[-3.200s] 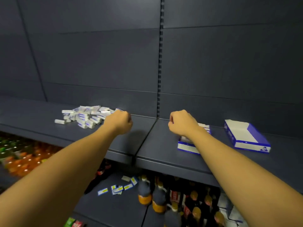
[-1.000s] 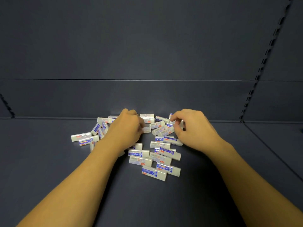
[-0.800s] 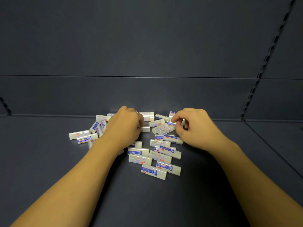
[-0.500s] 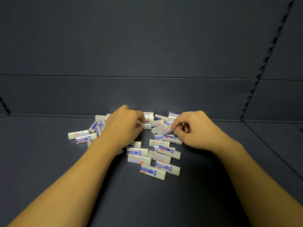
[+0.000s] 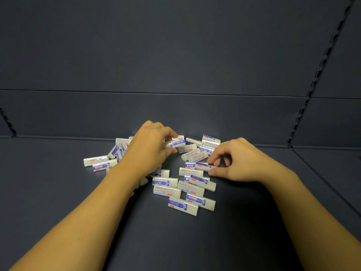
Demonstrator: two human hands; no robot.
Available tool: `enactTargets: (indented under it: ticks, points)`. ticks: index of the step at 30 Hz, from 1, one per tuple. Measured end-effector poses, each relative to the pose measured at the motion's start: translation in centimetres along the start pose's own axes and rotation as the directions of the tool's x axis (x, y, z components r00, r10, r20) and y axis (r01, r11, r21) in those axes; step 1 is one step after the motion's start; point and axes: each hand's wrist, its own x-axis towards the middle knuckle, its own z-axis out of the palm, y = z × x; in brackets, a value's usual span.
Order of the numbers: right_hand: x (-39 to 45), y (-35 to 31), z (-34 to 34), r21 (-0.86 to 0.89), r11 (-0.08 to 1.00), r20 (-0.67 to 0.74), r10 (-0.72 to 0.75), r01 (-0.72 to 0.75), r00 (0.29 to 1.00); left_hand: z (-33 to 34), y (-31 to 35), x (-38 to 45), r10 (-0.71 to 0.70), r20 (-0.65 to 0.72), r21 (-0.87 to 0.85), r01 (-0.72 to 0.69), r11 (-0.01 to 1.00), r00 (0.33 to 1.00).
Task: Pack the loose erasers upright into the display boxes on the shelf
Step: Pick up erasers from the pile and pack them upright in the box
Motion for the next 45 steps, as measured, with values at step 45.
enactTargets:
  ticks: [45]
  points:
    - [-16.3,-1.1,-5.2,-0.059,0.92,-0.6,0.277,-0.387,0.75,-1.8,12.7,-1.1,0.304,0.014,-0.208,-0.295,0.933,0.952]
